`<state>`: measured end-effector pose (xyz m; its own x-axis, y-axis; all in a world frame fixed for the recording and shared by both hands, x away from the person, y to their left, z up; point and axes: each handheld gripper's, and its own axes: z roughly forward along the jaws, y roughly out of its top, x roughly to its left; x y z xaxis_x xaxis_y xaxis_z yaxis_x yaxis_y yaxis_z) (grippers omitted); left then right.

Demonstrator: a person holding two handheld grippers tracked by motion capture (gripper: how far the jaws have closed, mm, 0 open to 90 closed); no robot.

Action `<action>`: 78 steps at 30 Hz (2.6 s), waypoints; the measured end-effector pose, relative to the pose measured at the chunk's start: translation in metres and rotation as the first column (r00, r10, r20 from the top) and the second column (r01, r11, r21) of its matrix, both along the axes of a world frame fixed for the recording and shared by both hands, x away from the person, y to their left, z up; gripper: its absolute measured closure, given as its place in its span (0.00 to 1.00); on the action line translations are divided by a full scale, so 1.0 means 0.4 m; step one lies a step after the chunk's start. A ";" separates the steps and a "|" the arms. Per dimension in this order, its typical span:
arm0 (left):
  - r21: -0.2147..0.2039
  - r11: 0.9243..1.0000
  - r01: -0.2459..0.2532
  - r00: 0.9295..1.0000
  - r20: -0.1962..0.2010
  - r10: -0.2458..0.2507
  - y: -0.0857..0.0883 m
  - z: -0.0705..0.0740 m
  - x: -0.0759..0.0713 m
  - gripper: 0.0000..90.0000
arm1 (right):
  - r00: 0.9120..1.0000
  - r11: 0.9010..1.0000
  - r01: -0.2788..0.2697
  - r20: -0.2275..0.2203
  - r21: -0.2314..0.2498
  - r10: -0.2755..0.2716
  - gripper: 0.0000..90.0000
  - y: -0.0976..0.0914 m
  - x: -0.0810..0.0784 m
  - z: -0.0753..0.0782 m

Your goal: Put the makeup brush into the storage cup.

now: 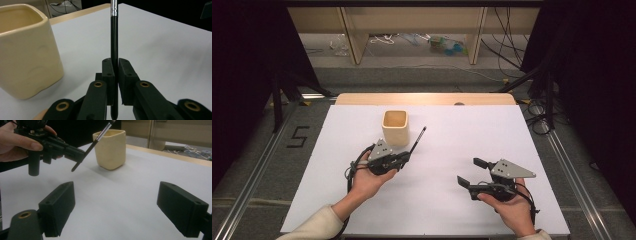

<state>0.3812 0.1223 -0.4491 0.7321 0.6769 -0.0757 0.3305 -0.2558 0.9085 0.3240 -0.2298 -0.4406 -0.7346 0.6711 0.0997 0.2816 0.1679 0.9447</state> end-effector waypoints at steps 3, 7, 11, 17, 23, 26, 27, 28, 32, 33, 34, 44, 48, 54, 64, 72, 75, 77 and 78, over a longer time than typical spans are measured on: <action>-0.002 1.000 0.008 1.000 0.003 -0.008 0.008 -0.003 -0.009 0.94 | 1.000 1.000 -0.016 -0.017 0.023 0.017 0.18 0.006 -0.001 -0.002; -0.017 1.000 0.000 1.000 -0.003 0.000 0.007 -0.002 -0.026 0.94 | 1.000 0.999 -0.026 -0.010 0.024 0.026 0.18 0.019 0.001 -0.002; -0.023 1.000 0.008 1.000 -0.002 -0.009 -0.003 0.003 -0.043 0.94 | 0.999 0.998 -0.050 -0.009 0.045 0.050 0.18 0.049 0.003 -0.002; -0.026 0.999 0.027 1.000 0.007 -0.026 -0.016 0.008 -0.062 0.93 | 0.999 0.998 -0.040 -0.004 0.056 0.041 0.20 0.088 0.011 0.010; -0.048 0.998 0.047 0.999 0.010 -0.046 -0.042 0.018 -0.089 0.93 | 0.998 0.993 -0.061 -0.011 0.098 0.063 0.25 0.149 0.037 0.018; -0.051 0.997 0.058 0.998 0.014 -0.057 -0.049 0.021 -0.097 0.93 | 0.998 0.992 -0.059 -0.018 0.110 0.062 0.27 0.177 0.055 0.024; -0.051 0.997 0.058 0.998 0.013 -0.057 -0.051 0.022 -0.099 0.93 | 0.997 0.991 -0.065 -0.022 0.117 0.068 0.28 0.182 0.059 0.025; -0.052 0.997 0.063 0.998 0.015 -0.062 -0.051 0.022 -0.100 0.93 | 0.998 0.989 -0.063 -0.014 0.137 0.065 0.29 0.191 0.066 0.025; -0.058 0.996 0.063 0.998 0.014 -0.063 -0.055 0.023 -0.104 0.93 | 0.999 0.987 -0.043 -0.020 0.155 0.047 0.33 0.210 0.084 0.023; -0.050 0.996 0.073 0.997 0.023 -0.072 -0.054 0.023 -0.103 0.93 | 0.998 0.986 -0.043 -0.027 0.162 0.048 0.34 0.215 0.087 0.023; -0.050 0.996 0.074 0.997 0.022 -0.073 -0.055 0.023 -0.103 0.93 | 0.998 0.983 -0.045 -0.027 0.178 0.051 0.35 0.218 0.091 0.021; -0.063 0.996 0.068 0.998 0.016 -0.067 -0.065 0.021 -0.110 0.93 | 0.997 0.977 -0.054 -0.049 0.205 0.065 0.54 0.231 0.098 0.021; -0.062 0.996 0.071 0.997 0.016 -0.070 -0.067 0.020 -0.110 0.93 | 0.996 0.974 -0.059 -0.051 0.217 0.071 0.62 0.233 0.101 0.023; -0.050 0.996 0.067 0.998 0.024 -0.066 -0.066 0.019 -0.109 0.93 | 0.994 0.970 -0.064 -0.069 0.236 0.083 0.70 0.235 0.105 0.022; -0.043 0.994 0.099 0.995 0.021 -0.098 -0.081 0.014 -0.110 0.86 | 0.991 0.966 -0.115 -0.047 0.234 0.129 0.93 0.236 0.104 0.033; -0.090 0.988 0.124 0.990 0.074 -0.117 -0.048 0.025 -0.118 0.47 | 0.992 0.988 -0.123 0.032 0.093 0.120 0.93 0.220 0.091 0.067; -0.100 0.987 0.128 0.988 0.102 -0.118 -0.030 0.023 -0.126 0.37 | 0.993 0.990 -0.111 0.056 0.084 0.107 0.93 0.218 0.089 0.065; -0.106 0.986 0.130 0.986 0.117 -0.118 -0.025 0.022 -0.130 0.33 | 0.992 0.991 -0.109 0.068 0.076 0.104 0.93 0.216 0.089 0.065; -0.105 0.985 0.138 0.984 0.128 -0.124 -0.024 0.021 -0.131 0.32 | 0.992 0.990 -0.118 0.060 0.079 0.114 0.93 0.215 0.086 0.065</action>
<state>0.3288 0.1129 -0.4408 0.8223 0.5667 -0.0521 0.1870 -0.1827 0.9652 0.3585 -0.1437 -0.4147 -0.8130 0.5722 0.1078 0.2113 0.1175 0.9703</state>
